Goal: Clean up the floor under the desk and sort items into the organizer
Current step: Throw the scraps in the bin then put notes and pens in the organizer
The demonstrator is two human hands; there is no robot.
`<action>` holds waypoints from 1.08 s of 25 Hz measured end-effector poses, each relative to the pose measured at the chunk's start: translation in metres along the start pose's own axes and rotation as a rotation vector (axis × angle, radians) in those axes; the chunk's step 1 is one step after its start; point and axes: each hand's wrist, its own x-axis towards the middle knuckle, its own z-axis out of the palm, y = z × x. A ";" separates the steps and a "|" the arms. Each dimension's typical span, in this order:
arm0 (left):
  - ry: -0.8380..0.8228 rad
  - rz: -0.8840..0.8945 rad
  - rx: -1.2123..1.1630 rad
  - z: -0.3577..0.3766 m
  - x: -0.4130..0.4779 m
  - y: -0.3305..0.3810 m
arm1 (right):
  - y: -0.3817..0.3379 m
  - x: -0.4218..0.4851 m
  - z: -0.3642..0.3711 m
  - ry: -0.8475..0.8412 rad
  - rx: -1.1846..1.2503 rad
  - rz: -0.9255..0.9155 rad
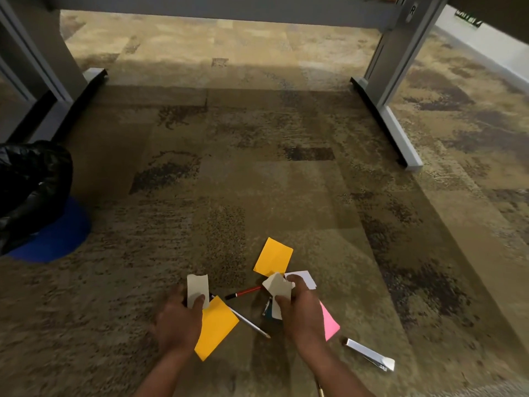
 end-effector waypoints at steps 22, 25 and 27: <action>-0.014 -0.186 -0.103 0.033 0.031 0.009 | -0.003 0.034 -0.012 -0.225 -0.159 -0.073; -0.022 -0.204 -0.128 0.039 0.036 0.007 | -0.001 0.031 -0.009 -0.190 -0.283 -0.145; 0.004 -0.209 -0.144 0.031 0.026 0.016 | 0.000 0.026 -0.005 -0.179 -0.305 -0.201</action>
